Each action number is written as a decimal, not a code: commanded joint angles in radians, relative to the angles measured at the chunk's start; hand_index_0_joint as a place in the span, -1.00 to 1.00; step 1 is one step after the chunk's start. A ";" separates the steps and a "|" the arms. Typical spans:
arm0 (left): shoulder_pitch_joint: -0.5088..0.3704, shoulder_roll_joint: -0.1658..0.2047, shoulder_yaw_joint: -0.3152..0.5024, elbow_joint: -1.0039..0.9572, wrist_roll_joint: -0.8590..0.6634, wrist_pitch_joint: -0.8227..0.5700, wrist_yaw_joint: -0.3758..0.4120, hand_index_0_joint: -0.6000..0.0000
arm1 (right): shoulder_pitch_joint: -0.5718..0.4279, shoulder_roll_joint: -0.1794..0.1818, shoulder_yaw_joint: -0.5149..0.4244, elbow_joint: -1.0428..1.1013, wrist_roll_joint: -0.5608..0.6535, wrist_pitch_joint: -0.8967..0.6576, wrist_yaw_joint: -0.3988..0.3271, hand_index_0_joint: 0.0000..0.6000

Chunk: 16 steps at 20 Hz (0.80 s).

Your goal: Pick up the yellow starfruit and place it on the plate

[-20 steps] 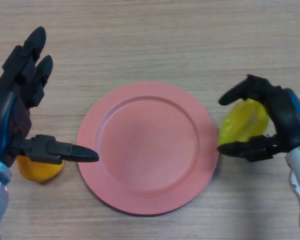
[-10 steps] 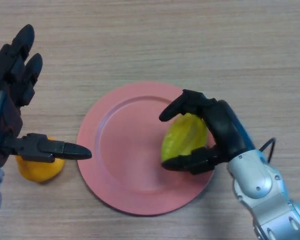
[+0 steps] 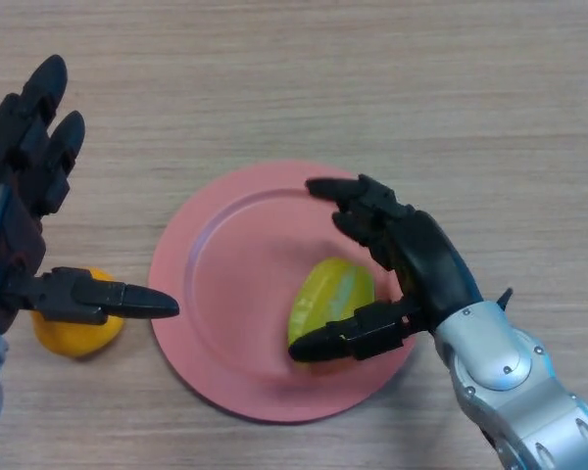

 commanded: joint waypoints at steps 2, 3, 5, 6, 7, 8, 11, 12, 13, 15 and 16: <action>-0.041 0.036 0.054 -0.042 -0.005 -0.129 0.021 1.00 | -0.031 0.001 -0.140 -0.130 -0.041 -0.137 0.079 -1.00; -0.043 0.037 0.053 -0.041 -0.004 -0.125 0.021 1.00 | -0.025 0.001 -0.161 -0.143 -0.050 -0.134 0.103 -1.00; -0.048 0.039 0.046 -0.043 0.001 -0.106 0.011 1.00 | 0.014 0.001 -0.252 -0.205 -0.052 -0.120 0.191 -1.00; -0.049 0.036 0.038 -0.039 0.002 -0.098 0.003 1.00 | 0.036 -0.001 -0.313 -0.255 -0.051 -0.094 0.235 -1.00; -0.050 0.034 0.034 -0.036 -0.002 -0.092 0.001 1.00 | 0.042 -0.004 -0.340 -0.275 -0.056 -0.090 0.251 -1.00; -0.050 0.029 0.023 -0.034 0.000 -0.091 0.004 1.00 | 0.053 -0.017 -0.384 -0.314 -0.024 -0.084 0.253 -1.00; -0.061 0.028 0.008 -0.036 0.033 -0.084 0.024 1.00 | 0.083 -0.027 -0.461 -0.424 0.157 -0.011 0.184 -1.00; -0.072 0.029 0.008 -0.041 0.042 -0.076 0.033 1.00 | 0.096 -0.045 -0.477 -0.437 0.199 -0.031 0.159 -1.00; -0.075 0.030 0.007 -0.043 0.045 -0.074 0.035 1.00 | 0.102 -0.052 -0.484 -0.439 0.206 -0.043 0.154 -1.00; -0.077 0.028 0.008 -0.040 0.035 -0.093 0.030 1.00 | 0.130 -0.069 -0.515 -0.462 0.218 -0.035 0.159 -1.00; -0.078 0.027 0.000 -0.026 0.039 -0.107 0.032 1.00 | 0.140 -0.068 -0.534 -0.481 0.250 -0.020 0.147 -1.00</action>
